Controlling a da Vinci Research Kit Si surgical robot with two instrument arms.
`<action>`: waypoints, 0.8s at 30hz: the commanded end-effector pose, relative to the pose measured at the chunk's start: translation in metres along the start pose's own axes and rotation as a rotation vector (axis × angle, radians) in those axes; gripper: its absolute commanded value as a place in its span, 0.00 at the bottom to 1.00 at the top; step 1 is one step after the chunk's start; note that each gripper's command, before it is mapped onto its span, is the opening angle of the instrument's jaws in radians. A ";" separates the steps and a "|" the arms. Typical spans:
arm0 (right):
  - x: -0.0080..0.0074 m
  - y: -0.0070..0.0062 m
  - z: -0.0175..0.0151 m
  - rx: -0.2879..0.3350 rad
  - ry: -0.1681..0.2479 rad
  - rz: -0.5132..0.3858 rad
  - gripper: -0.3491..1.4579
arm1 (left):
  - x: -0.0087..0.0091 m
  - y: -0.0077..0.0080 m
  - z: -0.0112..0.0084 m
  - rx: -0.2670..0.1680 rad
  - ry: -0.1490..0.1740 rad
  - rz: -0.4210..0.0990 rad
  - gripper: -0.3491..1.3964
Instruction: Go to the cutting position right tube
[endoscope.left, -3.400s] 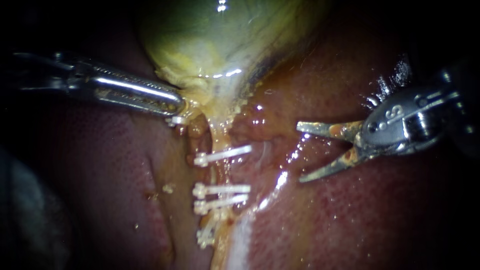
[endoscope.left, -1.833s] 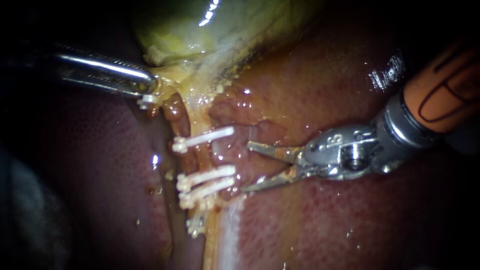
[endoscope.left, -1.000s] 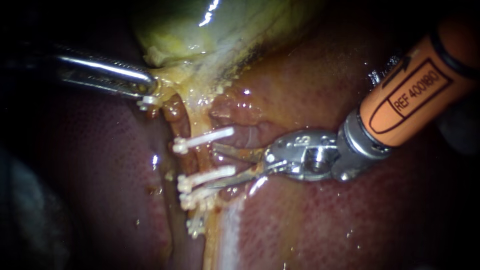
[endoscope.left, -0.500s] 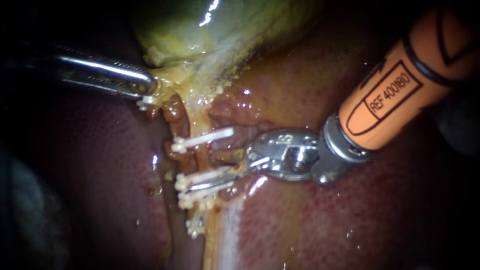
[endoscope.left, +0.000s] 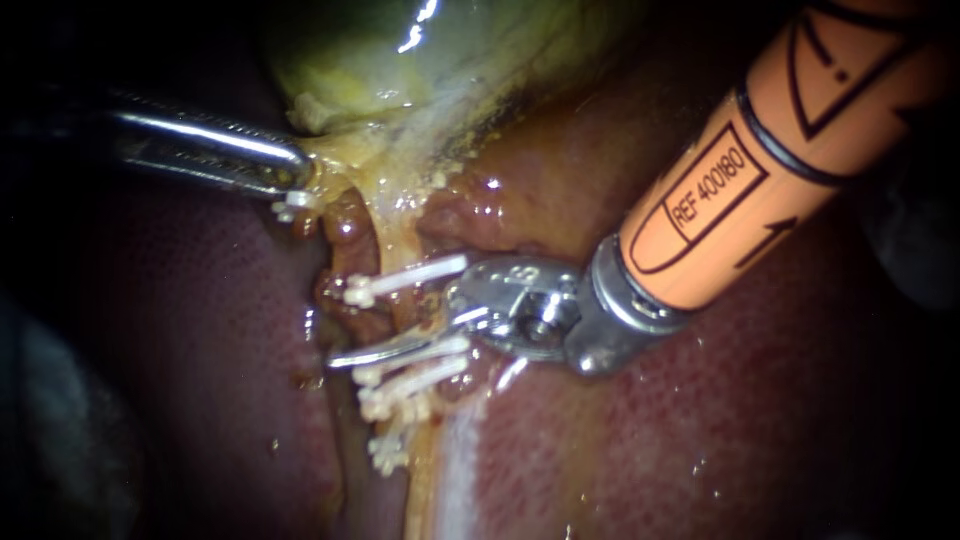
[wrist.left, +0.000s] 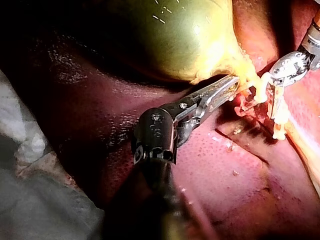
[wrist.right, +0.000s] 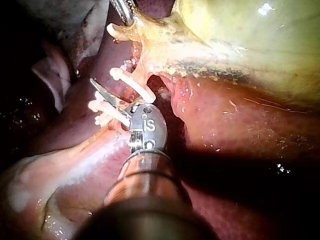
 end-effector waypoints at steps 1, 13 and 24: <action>-0.0001 0.0000 0.0001 0.002 0.004 0.001 0.95 | 0.0000 0.0000 0.0000 0.000 0.000 0.000 0.00; 0.0001 -0.0011 0.0005 0.048 0.000 0.013 0.92 | 0.0000 0.0000 0.0000 0.001 0.000 0.000 0.00; 0.0018 -0.0035 0.0002 0.086 0.015 0.023 0.92 | -0.0002 -0.0001 0.0001 0.001 0.000 0.001 0.00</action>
